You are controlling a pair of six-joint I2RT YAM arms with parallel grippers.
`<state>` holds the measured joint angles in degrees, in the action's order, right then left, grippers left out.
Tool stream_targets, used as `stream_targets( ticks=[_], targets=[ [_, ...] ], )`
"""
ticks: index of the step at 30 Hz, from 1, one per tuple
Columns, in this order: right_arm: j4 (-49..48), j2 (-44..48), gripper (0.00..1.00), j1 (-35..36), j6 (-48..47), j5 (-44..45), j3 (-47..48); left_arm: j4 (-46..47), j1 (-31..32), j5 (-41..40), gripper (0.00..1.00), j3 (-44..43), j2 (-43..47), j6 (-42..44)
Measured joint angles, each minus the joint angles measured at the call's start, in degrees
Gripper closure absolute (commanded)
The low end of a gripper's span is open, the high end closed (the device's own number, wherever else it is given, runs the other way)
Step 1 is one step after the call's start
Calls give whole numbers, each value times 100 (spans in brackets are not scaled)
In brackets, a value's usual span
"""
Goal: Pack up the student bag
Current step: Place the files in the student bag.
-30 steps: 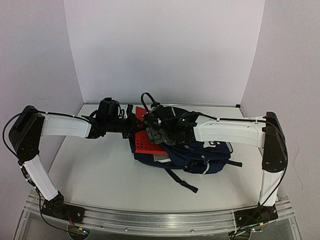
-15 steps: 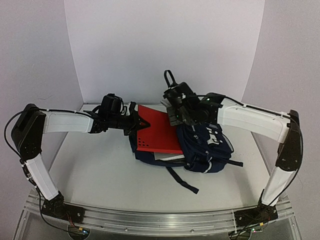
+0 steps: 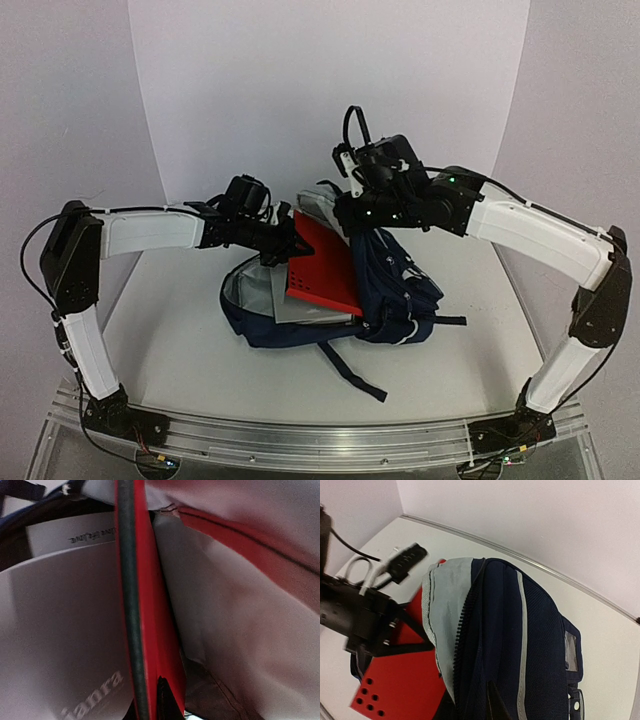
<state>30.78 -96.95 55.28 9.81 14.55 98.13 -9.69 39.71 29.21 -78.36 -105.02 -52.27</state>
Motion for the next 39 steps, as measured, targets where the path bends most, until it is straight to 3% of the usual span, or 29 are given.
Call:
stream_targets(
  ticks=[4, 6, 15, 19, 29, 34, 39],
  targets=[
    [-159, -33, 100, 37, 94, -205, -12, 437, 98, -4, 98, -5, -342, -365],
    [-164, -54, 100, 32, 132, -166, -40, 727, 154, -21, 93, -5, -484, -510],
    [-733, -59, 100, 58, 171, 393, -374, 670, 317, -429, 33, -5, -523, 25],
    [-1110, -59, 100, 114, 157, 596, -529, 5, 352, -898, 17, 15, -62, 495],
    [-1622, -59, 100, 227, 120, 659, -797, -1327, -77, -1764, 8, 767, 1936, 1049],
    [-1684, -59, 100, 228, 122, 659, -831, -1858, -582, -1897, 7, 1599, 2171, 960],
    [-1745, -59, 100, 230, 124, 637, -908, -2269, -636, -2047, 7, 2062, 2172, 781]
  ],
)
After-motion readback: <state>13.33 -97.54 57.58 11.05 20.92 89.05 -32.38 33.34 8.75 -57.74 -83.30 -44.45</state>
